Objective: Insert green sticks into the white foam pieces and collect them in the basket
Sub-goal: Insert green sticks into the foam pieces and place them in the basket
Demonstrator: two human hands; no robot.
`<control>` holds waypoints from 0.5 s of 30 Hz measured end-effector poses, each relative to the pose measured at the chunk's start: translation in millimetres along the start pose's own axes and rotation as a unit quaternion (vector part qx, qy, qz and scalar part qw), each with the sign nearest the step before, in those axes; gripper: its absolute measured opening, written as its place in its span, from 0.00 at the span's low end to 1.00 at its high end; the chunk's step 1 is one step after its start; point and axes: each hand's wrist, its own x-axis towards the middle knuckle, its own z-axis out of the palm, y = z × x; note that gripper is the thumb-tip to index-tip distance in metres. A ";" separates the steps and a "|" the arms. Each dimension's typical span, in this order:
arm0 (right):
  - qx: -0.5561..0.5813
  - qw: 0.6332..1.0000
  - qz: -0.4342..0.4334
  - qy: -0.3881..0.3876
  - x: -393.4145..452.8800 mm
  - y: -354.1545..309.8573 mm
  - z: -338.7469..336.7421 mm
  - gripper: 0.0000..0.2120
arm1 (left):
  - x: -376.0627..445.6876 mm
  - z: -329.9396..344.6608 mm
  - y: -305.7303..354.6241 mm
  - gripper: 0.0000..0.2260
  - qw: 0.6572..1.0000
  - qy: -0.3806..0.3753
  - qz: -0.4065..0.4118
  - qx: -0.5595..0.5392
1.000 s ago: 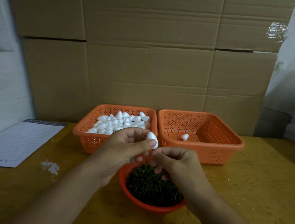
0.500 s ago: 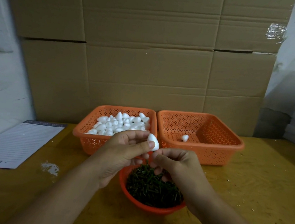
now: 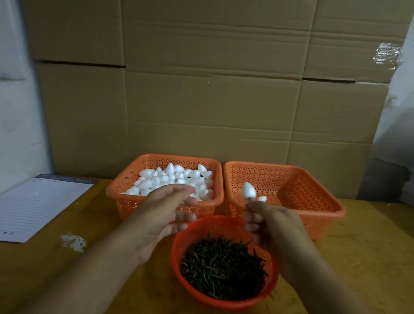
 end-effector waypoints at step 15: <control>0.108 0.990 0.052 0.075 59.5 3.1 -32.8 0.08 | 20.7 -21.9 -6.7 0.06 0.994 0.091 0.020 0.050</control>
